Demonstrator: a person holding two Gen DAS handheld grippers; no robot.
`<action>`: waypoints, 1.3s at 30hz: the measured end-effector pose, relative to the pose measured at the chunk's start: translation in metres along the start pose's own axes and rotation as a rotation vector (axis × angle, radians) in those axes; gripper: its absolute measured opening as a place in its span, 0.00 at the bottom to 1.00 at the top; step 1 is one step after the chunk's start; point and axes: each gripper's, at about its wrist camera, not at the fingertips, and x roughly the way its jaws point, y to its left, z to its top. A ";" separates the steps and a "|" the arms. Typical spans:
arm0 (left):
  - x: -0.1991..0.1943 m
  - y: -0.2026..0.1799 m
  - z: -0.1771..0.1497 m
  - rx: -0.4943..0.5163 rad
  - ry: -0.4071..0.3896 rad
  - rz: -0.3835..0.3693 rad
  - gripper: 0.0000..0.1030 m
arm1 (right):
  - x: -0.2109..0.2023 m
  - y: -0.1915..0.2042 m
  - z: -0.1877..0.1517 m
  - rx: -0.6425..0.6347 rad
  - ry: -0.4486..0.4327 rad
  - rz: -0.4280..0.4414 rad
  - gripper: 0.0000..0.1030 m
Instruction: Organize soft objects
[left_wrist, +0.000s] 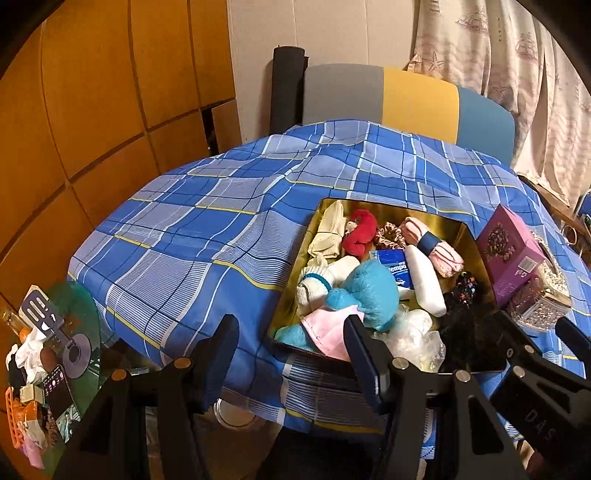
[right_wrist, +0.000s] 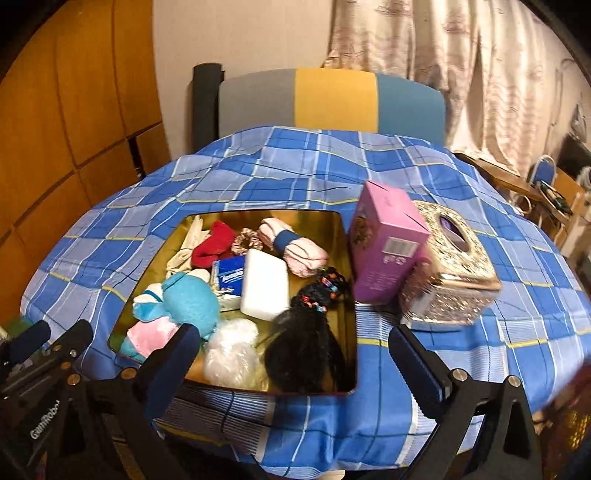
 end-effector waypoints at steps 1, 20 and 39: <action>-0.001 0.000 0.000 0.000 -0.001 -0.004 0.58 | -0.003 -0.002 -0.001 0.011 -0.004 -0.005 1.00; -0.012 0.001 -0.005 0.013 0.000 -0.045 0.58 | -0.010 -0.002 -0.005 0.021 -0.014 -0.088 1.00; -0.019 -0.003 -0.006 0.024 -0.016 -0.052 0.58 | -0.011 -0.004 -0.007 0.026 -0.008 -0.105 1.00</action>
